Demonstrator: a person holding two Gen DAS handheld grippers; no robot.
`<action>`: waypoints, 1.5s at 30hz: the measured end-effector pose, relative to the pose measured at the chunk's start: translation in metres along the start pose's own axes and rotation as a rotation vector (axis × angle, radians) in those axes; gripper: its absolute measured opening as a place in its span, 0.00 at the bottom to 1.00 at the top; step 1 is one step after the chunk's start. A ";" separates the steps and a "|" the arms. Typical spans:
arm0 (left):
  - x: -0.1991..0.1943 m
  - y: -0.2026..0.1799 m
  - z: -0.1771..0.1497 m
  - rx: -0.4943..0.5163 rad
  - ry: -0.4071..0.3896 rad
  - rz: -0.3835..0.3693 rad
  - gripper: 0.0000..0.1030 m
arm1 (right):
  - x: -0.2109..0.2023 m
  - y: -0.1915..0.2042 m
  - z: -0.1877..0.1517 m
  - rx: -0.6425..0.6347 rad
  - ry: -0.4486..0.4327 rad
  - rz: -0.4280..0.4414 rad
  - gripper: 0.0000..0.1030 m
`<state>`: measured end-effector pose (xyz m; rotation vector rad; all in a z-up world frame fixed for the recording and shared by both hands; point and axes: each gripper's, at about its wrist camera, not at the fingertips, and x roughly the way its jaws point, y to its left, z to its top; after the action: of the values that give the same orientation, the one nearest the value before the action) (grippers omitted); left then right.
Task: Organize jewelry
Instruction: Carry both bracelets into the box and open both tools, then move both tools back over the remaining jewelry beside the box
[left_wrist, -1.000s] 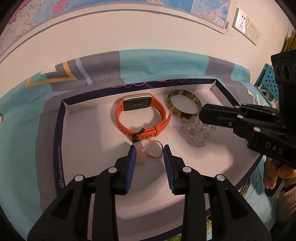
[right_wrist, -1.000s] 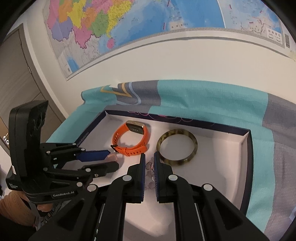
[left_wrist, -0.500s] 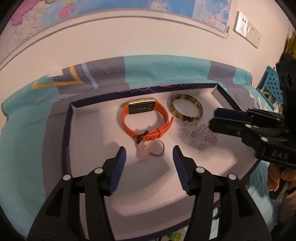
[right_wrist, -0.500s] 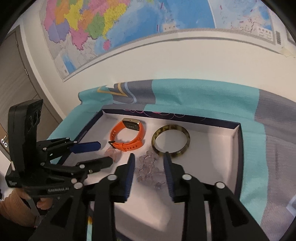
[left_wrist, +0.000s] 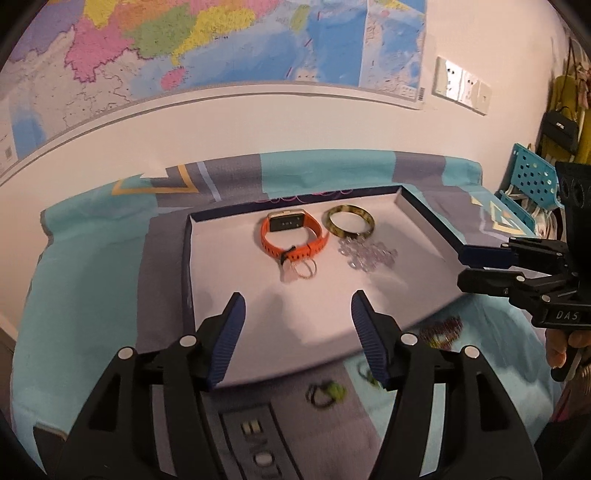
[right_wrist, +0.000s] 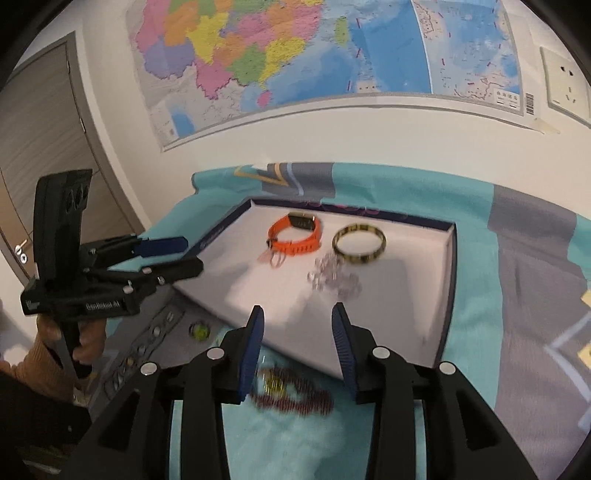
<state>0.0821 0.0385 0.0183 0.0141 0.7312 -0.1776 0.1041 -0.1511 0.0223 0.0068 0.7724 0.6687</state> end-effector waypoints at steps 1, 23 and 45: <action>-0.003 0.000 -0.005 -0.002 -0.001 0.001 0.58 | -0.002 0.002 -0.005 -0.002 0.008 -0.004 0.35; -0.012 -0.009 -0.065 -0.001 0.072 -0.018 0.60 | 0.001 0.000 -0.048 0.085 0.070 -0.035 0.33; -0.005 -0.015 -0.068 0.000 0.101 -0.029 0.60 | 0.007 -0.003 -0.047 0.091 0.074 -0.102 0.30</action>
<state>0.0304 0.0300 -0.0282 0.0125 0.8326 -0.2053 0.0788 -0.1606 -0.0170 0.0260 0.8680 0.5394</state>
